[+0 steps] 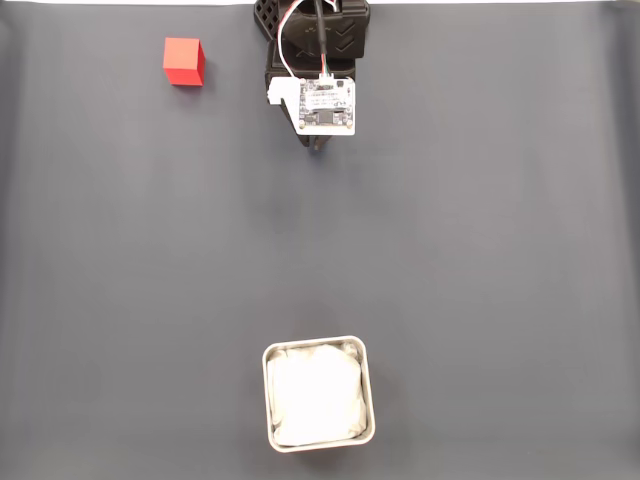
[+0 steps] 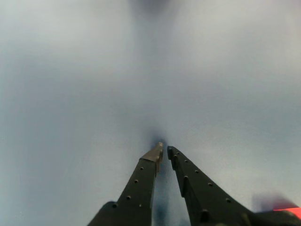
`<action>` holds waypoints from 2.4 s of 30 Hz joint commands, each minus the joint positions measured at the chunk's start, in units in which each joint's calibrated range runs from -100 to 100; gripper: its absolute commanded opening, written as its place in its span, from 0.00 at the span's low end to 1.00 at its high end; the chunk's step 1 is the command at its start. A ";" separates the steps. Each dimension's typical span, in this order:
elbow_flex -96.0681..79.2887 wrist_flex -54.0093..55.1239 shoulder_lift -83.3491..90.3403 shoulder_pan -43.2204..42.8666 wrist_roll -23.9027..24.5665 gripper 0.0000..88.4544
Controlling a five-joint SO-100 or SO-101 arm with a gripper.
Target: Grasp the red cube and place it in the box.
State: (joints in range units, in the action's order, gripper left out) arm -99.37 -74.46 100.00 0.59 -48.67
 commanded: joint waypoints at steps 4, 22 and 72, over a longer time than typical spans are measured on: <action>0.19 7.41 -1.73 0.68 0.05 0.00; 31.94 16.84 -22.18 -1.80 1.27 0.00; 68.89 -1.60 -45.41 20.57 3.03 0.00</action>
State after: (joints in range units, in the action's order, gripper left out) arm -30.65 -75.42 52.84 18.55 -46.52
